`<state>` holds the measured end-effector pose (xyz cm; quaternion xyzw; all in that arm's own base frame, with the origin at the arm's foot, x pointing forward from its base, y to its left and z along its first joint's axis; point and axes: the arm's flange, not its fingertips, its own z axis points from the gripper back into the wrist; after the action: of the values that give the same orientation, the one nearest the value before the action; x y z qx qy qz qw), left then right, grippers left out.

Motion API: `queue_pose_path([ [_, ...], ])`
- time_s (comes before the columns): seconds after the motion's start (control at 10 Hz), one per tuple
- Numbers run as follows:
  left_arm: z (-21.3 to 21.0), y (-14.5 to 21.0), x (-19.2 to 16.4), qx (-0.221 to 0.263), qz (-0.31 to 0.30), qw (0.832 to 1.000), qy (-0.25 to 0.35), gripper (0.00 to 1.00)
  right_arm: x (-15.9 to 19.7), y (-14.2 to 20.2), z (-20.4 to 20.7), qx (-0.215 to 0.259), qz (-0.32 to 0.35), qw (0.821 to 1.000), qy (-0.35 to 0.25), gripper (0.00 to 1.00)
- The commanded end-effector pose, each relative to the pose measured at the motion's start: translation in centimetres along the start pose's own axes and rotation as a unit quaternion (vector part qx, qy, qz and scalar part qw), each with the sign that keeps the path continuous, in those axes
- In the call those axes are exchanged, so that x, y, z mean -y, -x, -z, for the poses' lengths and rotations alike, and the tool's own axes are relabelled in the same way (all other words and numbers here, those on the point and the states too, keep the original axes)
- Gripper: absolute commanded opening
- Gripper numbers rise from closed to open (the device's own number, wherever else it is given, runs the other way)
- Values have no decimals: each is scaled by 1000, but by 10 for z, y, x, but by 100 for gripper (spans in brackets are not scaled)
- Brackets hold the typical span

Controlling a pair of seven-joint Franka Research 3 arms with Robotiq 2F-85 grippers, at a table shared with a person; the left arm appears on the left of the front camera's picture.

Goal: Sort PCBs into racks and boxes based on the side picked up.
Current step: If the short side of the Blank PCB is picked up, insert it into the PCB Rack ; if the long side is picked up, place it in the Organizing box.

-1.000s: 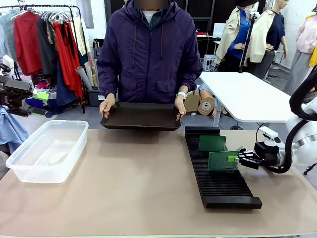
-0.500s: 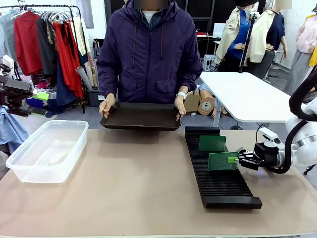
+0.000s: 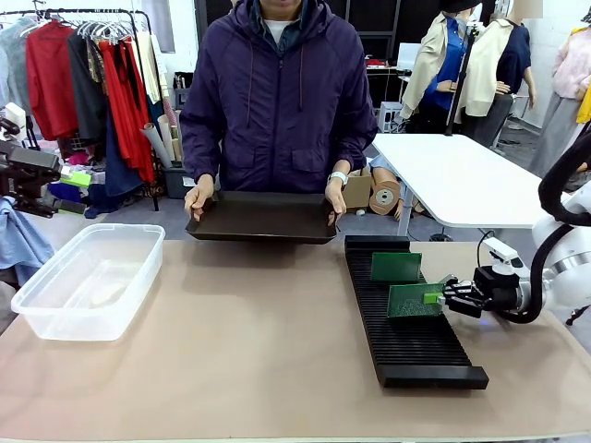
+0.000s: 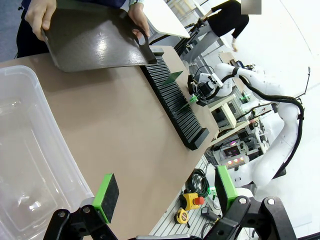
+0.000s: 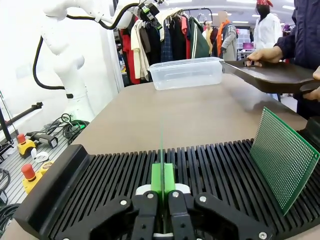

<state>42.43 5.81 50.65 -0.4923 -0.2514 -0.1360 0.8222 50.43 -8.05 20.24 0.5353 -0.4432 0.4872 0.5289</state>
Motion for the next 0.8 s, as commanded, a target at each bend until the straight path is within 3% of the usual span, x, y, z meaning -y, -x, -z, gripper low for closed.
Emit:
queue_pose_path([
  [0.0, -1, 0, 2, 0, 1, 1000, 4, 100, -7, 12, 7, -22, -15, 1000, 12, 0],
  [0.7, -1, 0, 2, 0, 1, 1000, 4, 100, -14, 19, 6, -38, -11, 999, 24, 0],
])
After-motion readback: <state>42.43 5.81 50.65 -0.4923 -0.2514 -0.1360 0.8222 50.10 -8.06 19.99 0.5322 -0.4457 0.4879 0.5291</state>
